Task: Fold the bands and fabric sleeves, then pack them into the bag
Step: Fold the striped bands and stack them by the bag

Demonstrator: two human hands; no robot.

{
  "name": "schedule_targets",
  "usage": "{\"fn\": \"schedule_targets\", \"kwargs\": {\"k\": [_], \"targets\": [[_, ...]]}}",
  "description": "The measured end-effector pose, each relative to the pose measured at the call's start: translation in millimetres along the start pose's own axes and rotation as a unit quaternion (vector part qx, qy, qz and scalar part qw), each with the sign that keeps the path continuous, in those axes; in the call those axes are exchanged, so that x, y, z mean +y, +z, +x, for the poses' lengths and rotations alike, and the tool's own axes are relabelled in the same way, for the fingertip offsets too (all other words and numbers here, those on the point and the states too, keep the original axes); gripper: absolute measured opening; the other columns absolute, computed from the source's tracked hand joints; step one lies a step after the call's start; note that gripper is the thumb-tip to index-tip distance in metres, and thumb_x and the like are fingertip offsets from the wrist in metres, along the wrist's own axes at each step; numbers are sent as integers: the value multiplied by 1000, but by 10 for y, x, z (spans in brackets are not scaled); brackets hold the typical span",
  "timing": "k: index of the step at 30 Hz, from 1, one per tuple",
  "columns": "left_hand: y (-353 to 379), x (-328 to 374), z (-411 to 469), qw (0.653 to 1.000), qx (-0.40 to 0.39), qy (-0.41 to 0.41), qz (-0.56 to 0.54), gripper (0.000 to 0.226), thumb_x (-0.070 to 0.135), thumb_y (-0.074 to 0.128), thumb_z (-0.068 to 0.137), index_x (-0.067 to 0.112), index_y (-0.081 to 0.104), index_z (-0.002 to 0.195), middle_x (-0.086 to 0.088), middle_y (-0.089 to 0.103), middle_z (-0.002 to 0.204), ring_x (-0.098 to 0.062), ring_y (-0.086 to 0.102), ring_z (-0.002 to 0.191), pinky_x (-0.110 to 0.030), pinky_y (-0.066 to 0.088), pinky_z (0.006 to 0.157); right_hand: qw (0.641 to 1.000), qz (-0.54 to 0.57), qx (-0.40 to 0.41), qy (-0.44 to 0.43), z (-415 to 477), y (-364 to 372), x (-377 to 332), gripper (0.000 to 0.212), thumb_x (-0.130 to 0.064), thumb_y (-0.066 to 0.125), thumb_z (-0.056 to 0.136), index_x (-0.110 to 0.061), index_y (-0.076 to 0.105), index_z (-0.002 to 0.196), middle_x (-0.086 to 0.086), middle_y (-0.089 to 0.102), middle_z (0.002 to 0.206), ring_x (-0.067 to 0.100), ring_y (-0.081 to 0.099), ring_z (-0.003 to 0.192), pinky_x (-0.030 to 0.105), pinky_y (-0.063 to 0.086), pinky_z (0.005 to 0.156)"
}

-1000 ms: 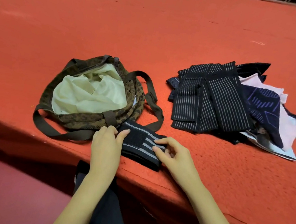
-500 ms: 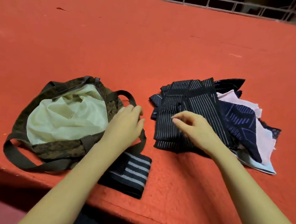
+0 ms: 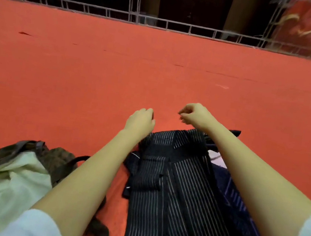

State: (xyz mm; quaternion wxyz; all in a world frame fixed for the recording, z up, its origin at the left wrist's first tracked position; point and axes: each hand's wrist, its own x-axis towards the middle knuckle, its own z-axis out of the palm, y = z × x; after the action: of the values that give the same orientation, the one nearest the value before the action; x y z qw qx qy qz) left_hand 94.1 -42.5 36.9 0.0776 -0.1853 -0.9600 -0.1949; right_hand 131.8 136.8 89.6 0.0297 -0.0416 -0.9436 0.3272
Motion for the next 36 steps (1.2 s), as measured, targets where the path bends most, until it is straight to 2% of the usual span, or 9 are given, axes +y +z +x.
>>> {"fn": "schedule_targets", "kwargs": {"k": [3, 6, 9, 12, 15, 21, 25, 32, 36], "targets": [[265, -2, 429, 999, -25, -18, -36, 25, 25, 51, 95, 4, 56, 108, -16, 59, 110, -34, 54, 105, -39, 43, 84, 999, -7, -35, 39, 446, 120, 170, 20, 3, 52, 86, -6, 66, 98, 22, 69, 96, 23, 63, 79, 43, 54, 86], [575, -19, 706, 992, -57, -45, -106, 23, 27, 58, 92, 7, 59, 103, -13, 64, 105, -29, 58, 100, -37, 45, 83, 992, -60, -74, 78, 749, 303, 404, 23, 2, 51, 88, -2, 67, 104, 17, 67, 92, 21, 59, 81, 30, 52, 74], [896, -69, 782, 964, -113, -69, -230, 25, 34, 65, 87, 13, 64, 100, -2, 66, 104, -20, 60, 99, -32, 46, 86, 974, -152, -124, 109, 878, 480, 627, 24, -12, 58, 91, 0, 67, 109, 17, 67, 108, 25, 61, 97, 28, 45, 78], [1145, -118, 720, 937, -165, -66, -299, 23, 38, 68, 84, 19, 70, 97, 1, 68, 105, -17, 60, 103, -33, 45, 92, 971, -140, -148, 129, 880, 529, 759, 33, -29, 55, 95, 1, 63, 84, 14, 63, 85, 27, 59, 78, 30, 41, 65], [1197, -112, 658, 928, -111, -66, -350, 7, 30, 70, 83, 23, 70, 82, 3, 70, 90, -16, 62, 94, -32, 46, 86, 981, -61, -119, 139, 824, 488, 811, 41, -37, 56, 94, -4, 55, 69, 8, 52, 64, 18, 45, 55, 28, 31, 51], [1179, -31, 496, 924, 45, -50, -375, 9, 22, 68, 84, 23, 66, 75, 1, 62, 87, -13, 55, 87, -27, 40, 79, 985, 95, -101, 98, 652, 454, 776, 42, -39, 67, 85, 2, 71, 88, 16, 66, 77, 21, 55, 66, 29, 41, 64], [1136, -19, 447, 914, 95, -45, -391, 9, 23, 67, 85, 22, 60, 79, 3, 58, 87, -6, 50, 77, -17, 33, 66, 983, 148, -70, 83, 634, 488, 766, 33, -34, 69, 84, -4, 70, 72, 10, 65, 65, 16, 55, 55, 25, 41, 59], [1118, 4, 419, 924, 72, -17, -374, 13, 23, 71, 82, 19, 58, 83, 2, 56, 87, -9, 50, 81, -9, 35, 67, 976, 203, -35, 76, 587, 505, 753, 40, -33, 69, 85, 6, 69, 82, 28, 68, 79, 24, 60, 61, 33, 45, 63], [1102, 31, 394, 919, 130, 2, -372, 10, 17, 69, 84, 14, 58, 83, 0, 55, 89, -9, 50, 81, -6, 35, 70, 973, 221, 2, 61, 592, 520, 694, 45, -39, 61, 90, 5, 70, 83, 15, 66, 70, 12, 56, 53, 21, 43, 53]]}}
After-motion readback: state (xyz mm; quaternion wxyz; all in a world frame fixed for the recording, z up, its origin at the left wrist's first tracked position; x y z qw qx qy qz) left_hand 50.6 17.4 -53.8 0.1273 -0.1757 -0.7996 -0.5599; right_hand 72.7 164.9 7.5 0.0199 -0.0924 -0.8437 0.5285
